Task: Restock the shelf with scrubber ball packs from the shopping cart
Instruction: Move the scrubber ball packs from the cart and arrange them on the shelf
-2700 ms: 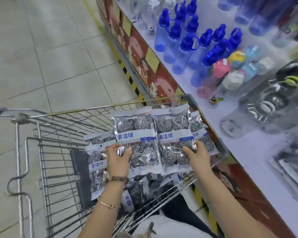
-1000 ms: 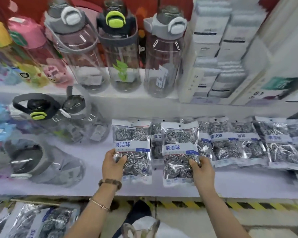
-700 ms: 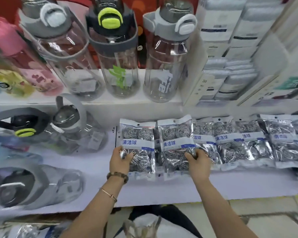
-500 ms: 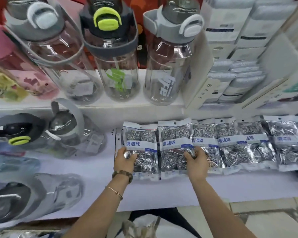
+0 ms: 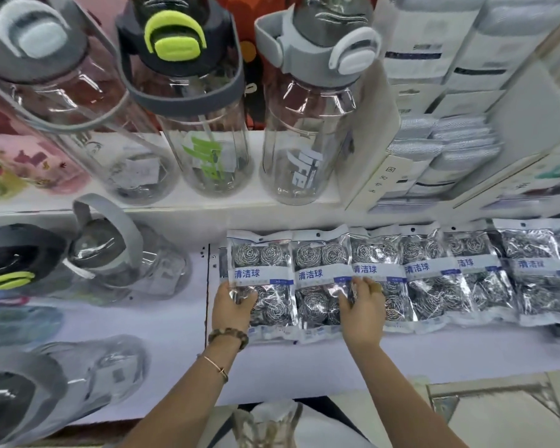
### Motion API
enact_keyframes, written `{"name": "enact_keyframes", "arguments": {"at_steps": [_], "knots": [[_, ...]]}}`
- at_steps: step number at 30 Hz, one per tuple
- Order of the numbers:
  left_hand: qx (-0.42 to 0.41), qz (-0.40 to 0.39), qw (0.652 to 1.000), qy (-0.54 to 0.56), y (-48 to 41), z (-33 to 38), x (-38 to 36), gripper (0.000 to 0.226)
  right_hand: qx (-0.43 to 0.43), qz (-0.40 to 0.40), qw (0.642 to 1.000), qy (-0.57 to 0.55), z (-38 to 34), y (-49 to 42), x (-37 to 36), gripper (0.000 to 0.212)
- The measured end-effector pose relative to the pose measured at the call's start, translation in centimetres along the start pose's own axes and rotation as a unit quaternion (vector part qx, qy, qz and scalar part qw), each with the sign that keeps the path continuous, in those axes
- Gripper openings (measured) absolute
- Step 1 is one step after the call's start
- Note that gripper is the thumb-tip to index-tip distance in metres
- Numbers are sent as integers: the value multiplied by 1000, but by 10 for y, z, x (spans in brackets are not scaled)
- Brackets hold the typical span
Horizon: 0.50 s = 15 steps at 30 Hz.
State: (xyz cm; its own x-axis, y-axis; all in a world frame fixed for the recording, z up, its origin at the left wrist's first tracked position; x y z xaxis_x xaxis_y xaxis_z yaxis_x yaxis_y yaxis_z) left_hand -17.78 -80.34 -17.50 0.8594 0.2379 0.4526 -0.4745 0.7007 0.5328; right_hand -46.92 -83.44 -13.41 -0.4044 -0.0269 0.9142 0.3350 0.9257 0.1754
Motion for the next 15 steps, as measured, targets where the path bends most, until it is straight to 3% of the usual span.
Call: {"name": "enact_keyframes", "arguments": {"at_steps": [4,7,10,15], "knots": [[-148,-22,976,-157,1,26,-1,96,71,-41,996,40,-20,-2,-3,58],[-221,-100,908,-341,6,35,-31,97,133,-118,977,119,-35,0,-19,71],[-225,-146,860,-435,9,32,-57,102,159,-189,951,184,-38,2,-38,78],[-203,-176,835,-481,9,25,-81,106,167,-254,929,213,-30,2,-58,78]]}}
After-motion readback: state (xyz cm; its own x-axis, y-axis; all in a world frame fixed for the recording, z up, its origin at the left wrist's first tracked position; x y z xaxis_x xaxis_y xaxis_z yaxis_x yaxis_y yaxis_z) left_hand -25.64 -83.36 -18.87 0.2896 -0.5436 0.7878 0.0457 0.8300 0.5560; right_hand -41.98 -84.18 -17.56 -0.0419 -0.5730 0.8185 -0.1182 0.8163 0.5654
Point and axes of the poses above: each hand's wrist, its own y-axis away from the middle knuckle, its own x-axis out of the back of the hand, z = x × y, the point moved 10 cm from there along -y, towards the middle knuckle, and after that the axes turned 4 degrees about y, right-handed, at the moved point
